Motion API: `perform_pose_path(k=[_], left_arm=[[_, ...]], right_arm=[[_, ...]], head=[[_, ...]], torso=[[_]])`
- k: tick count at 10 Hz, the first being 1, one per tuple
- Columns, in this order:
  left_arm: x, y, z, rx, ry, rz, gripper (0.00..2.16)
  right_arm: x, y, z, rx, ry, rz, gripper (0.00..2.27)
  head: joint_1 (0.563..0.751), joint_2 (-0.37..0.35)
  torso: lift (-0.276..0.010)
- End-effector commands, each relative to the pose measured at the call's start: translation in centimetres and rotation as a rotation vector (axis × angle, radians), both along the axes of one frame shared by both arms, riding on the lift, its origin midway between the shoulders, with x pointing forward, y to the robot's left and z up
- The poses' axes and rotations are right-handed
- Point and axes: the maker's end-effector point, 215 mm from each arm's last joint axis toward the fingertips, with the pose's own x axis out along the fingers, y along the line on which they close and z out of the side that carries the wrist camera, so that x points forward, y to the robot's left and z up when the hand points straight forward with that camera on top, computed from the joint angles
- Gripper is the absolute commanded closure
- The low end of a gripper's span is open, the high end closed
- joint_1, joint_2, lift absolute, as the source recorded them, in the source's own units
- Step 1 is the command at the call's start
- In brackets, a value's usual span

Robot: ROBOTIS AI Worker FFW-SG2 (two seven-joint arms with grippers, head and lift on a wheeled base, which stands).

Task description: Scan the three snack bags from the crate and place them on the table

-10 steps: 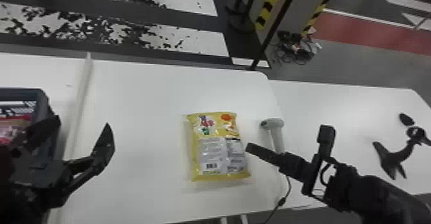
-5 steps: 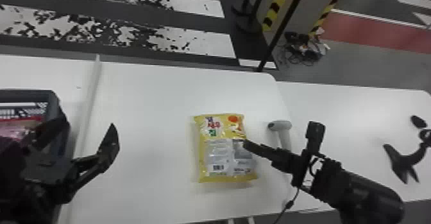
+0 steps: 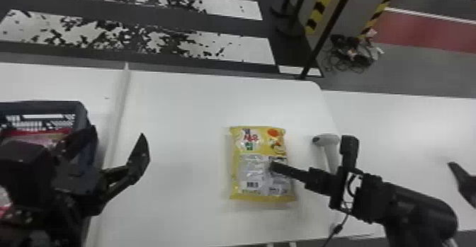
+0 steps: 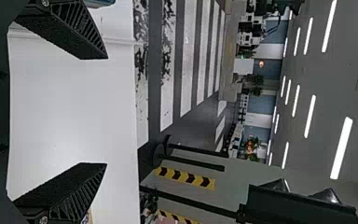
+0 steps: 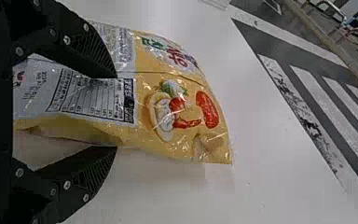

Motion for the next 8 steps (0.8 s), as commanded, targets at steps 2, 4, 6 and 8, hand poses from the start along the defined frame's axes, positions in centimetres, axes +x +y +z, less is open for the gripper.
perform_pose_path(k=[2, 4, 6, 8], left_arm=[[0.4, -0.1, -0.4, -0.003, 0.005, -0.001, 0.05], [0.6, 0.1, -0.5, -0.004, 0.007, 0.001, 0.05], [0.6, 0.4, -0.8, -0.004, 0.011, 0.008, 0.05], [0.5, 0.6, -1.1, 0.002, 0.018, 0.011, 0.05]], right_arm=[[0.2, 0.2, 0.4, 0.019, 0.010, 0.022, 2.25], [0.6, 0.1, 1.7, 0.033, -0.014, 0.014, 2.25], [1.4, -0.5, 5.7, 0.107, -0.052, -0.003, 2.25], [3.9, -3.4, 10.3, 0.194, -0.156, -0.098, 2.25]], head=[[0.695, -0.206], [0.695, -0.204], [0.695, -0.202], [0.695, -0.207]], torso=[[-0.062], [-0.062], [-0.062], [-0.062]])
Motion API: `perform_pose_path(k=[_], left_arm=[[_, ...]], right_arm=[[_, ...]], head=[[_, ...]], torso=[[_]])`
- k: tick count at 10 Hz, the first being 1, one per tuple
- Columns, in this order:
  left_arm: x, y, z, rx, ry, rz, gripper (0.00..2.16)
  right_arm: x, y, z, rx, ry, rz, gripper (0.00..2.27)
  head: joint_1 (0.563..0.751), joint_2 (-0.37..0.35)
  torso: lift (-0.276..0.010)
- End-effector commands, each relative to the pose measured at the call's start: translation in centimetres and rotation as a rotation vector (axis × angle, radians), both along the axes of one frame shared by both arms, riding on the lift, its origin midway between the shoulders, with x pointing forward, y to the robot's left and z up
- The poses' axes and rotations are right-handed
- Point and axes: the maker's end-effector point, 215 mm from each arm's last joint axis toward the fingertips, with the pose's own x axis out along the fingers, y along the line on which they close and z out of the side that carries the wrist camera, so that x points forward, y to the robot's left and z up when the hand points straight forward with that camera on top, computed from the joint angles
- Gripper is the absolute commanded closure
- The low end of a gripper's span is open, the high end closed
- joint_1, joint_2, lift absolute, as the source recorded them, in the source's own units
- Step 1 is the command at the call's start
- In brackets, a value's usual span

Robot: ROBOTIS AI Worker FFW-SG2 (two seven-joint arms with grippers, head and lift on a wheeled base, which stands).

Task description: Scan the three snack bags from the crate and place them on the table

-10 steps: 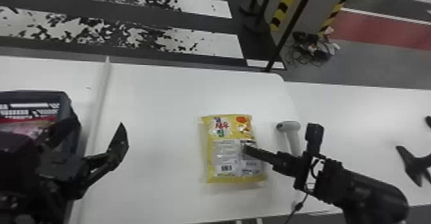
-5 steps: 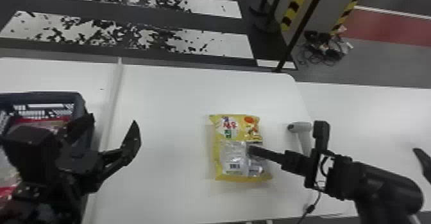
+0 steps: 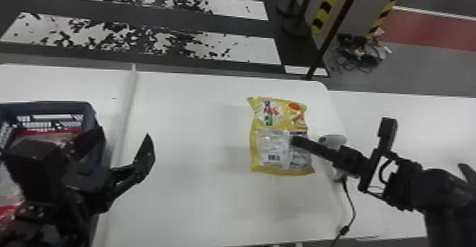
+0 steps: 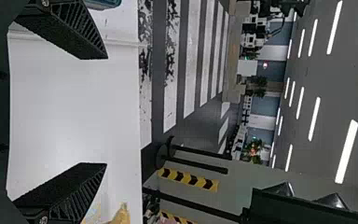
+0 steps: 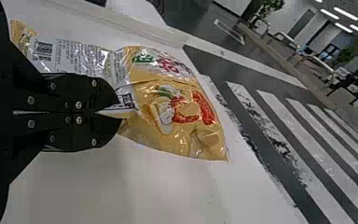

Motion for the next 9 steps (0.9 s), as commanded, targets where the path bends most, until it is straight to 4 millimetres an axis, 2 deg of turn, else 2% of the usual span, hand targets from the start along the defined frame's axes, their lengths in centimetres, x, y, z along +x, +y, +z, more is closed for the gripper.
perform_pose_path(k=[1, 3, 4, 6, 9], left_arm=[[0.0, 0.2, 0.0, 0.002, 0.000, 0.003, 0.05], [-0.1, 0.1, -0.1, 0.003, 0.002, 0.002, 0.05], [-0.1, 0.2, -0.2, 0.004, 0.003, 0.001, 0.05], [-0.1, 0.2, -0.1, 0.006, 0.002, 0.000, 0.05], [0.0, 0.2, -0.1, 0.007, 0.002, -0.002, 0.05]], right_arm=[[2.9, -3.2, 3.4, 0.019, -0.121, -0.103, 2.25], [4.8, -8.6, 5.7, 0.012, -0.192, -0.236, 2.25], [5.7, -11.9, 6.3, -0.004, -0.214, -0.327, 2.25], [6.3, -19.0, 5.9, -0.055, -0.220, -0.539, 2.25], [4.8, -27.7, 4.3, -0.115, -0.206, -0.774, 2.25]], head=[[0.695, -0.221], [0.695, -0.262], [0.695, -0.293], [0.695, -0.347], [0.695, -0.350]], torso=[[-0.062], [-0.062], [-0.062], [-0.062], [-0.062]])
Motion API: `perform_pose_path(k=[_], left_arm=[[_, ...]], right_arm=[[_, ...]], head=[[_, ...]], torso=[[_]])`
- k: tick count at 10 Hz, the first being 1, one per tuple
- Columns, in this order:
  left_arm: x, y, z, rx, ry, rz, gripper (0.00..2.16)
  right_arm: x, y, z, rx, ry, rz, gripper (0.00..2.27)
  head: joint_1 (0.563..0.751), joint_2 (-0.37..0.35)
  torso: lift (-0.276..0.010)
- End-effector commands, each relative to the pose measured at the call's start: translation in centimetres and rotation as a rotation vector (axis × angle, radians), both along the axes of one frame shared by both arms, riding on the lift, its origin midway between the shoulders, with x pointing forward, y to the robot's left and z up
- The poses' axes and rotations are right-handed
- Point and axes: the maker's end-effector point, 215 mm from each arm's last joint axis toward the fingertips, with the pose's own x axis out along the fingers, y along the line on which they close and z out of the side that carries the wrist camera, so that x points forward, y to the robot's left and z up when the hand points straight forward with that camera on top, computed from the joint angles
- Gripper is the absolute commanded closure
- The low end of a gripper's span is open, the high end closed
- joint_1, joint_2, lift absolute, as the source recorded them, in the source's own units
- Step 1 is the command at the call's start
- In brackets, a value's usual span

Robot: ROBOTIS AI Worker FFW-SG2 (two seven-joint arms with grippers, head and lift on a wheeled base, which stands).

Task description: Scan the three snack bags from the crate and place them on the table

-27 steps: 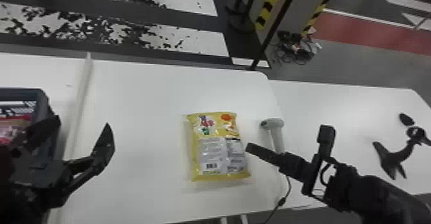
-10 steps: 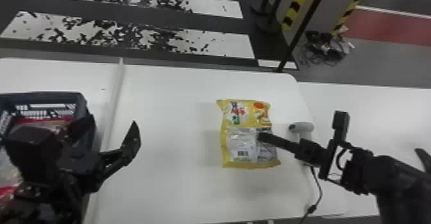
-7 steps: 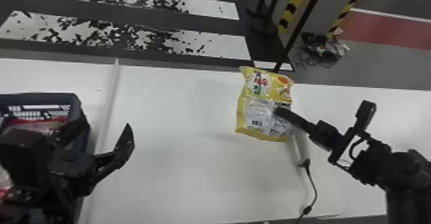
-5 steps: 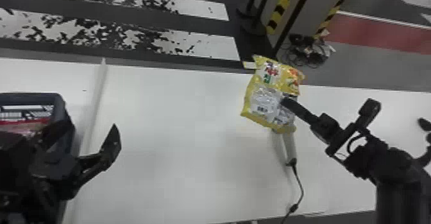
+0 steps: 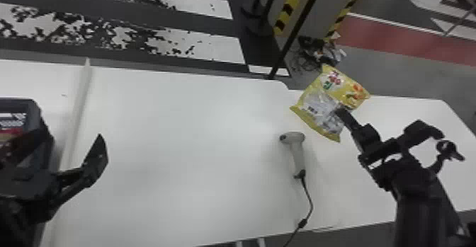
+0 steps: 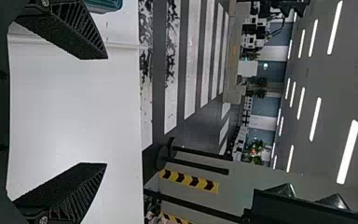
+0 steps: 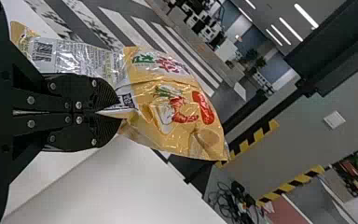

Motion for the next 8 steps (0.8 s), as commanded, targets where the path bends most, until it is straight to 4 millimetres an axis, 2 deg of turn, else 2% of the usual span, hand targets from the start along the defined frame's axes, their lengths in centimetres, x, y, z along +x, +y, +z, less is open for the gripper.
perform_pose_path(k=[1, 3, 5, 7, 8], left_arm=[[0.1, 0.0, 0.0, 0.000, 0.000, -0.001, 0.05], [0.0, -0.1, 0.0, 0.003, 0.000, -0.005, 0.05], [0.0, -0.2, 0.1, 0.002, -0.004, -0.008, 0.05], [-0.1, -0.5, 0.1, 0.002, -0.003, -0.015, 0.05], [-0.2, -0.6, 0.1, 0.002, -0.003, -0.019, 0.05]], right_arm=[[-0.7, -4.1, -1.1, 0.010, -0.001, -0.107, 2.25], [-3.1, -8.8, -4.3, 0.014, 0.055, -0.234, 2.25], [-5.7, -11.6, -7.3, -0.033, 0.161, -0.345, 2.25], [-7.5, -12.2, -10.1, -0.064, 0.274, -0.378, 2.24], [-8.2, -12.0, -11.3, -0.077, 0.328, -0.390, 2.14]], head=[[0.695, -0.350], [0.695, -0.350], [0.695, -0.350], [0.695, -0.350], [0.695, -0.350]], torso=[[-0.062], [-0.062], [-0.062], [-0.062], [-0.062]])
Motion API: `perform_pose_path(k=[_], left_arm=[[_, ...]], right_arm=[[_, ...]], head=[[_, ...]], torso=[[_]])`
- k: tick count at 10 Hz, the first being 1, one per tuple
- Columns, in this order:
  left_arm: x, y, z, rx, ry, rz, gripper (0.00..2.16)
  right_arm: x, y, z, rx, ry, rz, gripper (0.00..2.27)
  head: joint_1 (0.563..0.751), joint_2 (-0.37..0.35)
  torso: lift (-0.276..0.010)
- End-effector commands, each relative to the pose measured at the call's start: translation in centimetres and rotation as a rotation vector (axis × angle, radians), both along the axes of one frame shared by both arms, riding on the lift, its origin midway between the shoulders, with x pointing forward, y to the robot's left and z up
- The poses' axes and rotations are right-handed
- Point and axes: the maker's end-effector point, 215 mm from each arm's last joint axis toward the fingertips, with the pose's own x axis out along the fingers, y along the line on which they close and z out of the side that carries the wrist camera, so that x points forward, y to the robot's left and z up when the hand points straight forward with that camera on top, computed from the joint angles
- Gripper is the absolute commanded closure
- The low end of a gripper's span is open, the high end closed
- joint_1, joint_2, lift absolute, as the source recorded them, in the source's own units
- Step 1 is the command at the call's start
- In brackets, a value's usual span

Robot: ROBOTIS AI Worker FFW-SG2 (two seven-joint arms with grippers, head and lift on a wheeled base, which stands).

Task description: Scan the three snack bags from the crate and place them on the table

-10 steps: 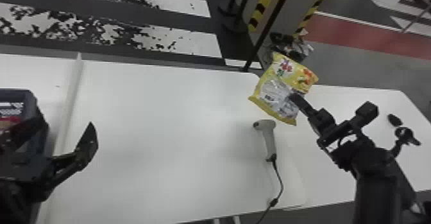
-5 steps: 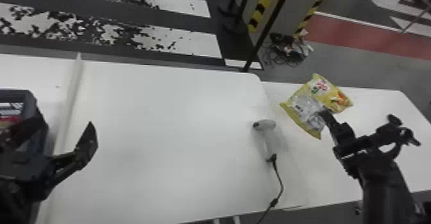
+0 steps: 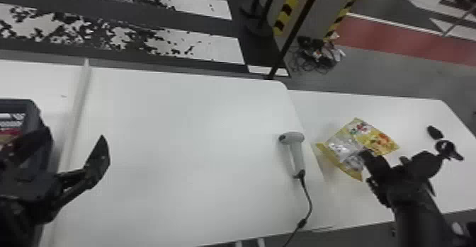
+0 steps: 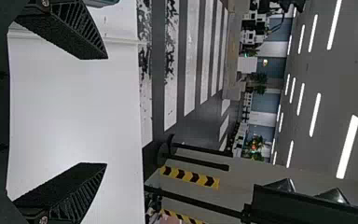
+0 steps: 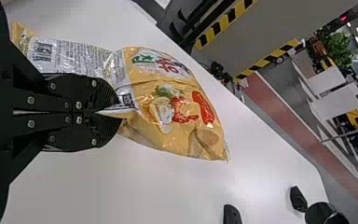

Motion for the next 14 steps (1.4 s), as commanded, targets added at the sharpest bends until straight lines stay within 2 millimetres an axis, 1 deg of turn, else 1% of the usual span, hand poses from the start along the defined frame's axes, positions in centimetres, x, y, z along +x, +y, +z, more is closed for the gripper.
perform_pose_path(k=[1, 2, 3, 5, 6, 7, 8, 9, 10, 11, 13, 14], left_arm=[[-0.1, -0.1, 0.1, -0.001, -0.002, -0.004, 0.05], [-0.3, -0.3, 0.0, -0.002, 0.001, -0.007, 0.05], [-0.5, -0.4, -0.1, -0.003, 0.005, -0.009, 0.05], [-0.6, -0.5, -0.1, -0.003, 0.005, -0.011, 0.05], [-0.6, -0.6, 0.1, -0.004, 0.002, -0.014, 0.05], [-0.7, -0.8, 0.0, -0.002, 0.003, -0.016, 0.05], [-0.7, -0.9, 0.1, -0.005, 0.002, -0.016, 0.05], [-0.7, -0.9, 0.3, -0.007, -0.001, -0.016, 0.05], [-0.7, -1.1, 0.4, -0.010, -0.002, -0.017, 0.05], [-0.7, -1.4, 0.5, -0.012, -0.003, -0.022, 0.05], [-0.8, -1.7, 0.5, -0.016, -0.001, -0.025, 0.05], [-0.8, -1.9, 0.6, -0.018, -0.002, -0.027, 0.05]], right_arm=[[-0.5, 1.0, -1.7, 0.021, 0.061, 0.012, 1.52], [-0.6, 1.8, -2.6, 0.033, 0.099, 0.028, 0.05], [-0.7, 2.2, -2.9, 0.035, 0.112, 0.039, 0.00], [-1.0, 3.0, -3.4, 0.038, 0.137, 0.066, 0.06], [-1.3, 2.9, -3.2, 0.031, 0.144, 0.068, 0.06], [-1.6, 3.0, -2.8, 0.002, 0.151, 0.089, 0.06], [-1.4, 3.6, -1.5, -0.041, 0.139, 0.116, 0.06], [-1.2, 4.9, 0.1, -0.076, 0.126, 0.156, 0.06], [-0.8, 7.6, 1.7, -0.088, 0.130, 0.229, 0.06], [-0.2, 11.1, 3.2, -0.103, 0.125, 0.307, 0.05], [1.5, 18.6, 6.8, -0.219, 0.102, 0.466, 0.05], [2.1, 23.2, 8.0, -0.276, 0.094, 0.545, 0.05]], head=[[0.695, -0.350], [0.695, -0.350], [0.695, -0.350], [0.695, -0.350], [0.695, -0.350], [0.695, -0.350], [0.695, -0.350], [0.695, -0.350], [0.695, -0.350], [0.695, -0.350], [0.695, -0.350], [0.695, -0.350]], torso=[[-0.062], [-0.062], [-0.062], [-0.062], [-0.062], [-0.062], [-0.062], [-0.062], [-0.062], [-0.062], [-0.062], [-0.062]])
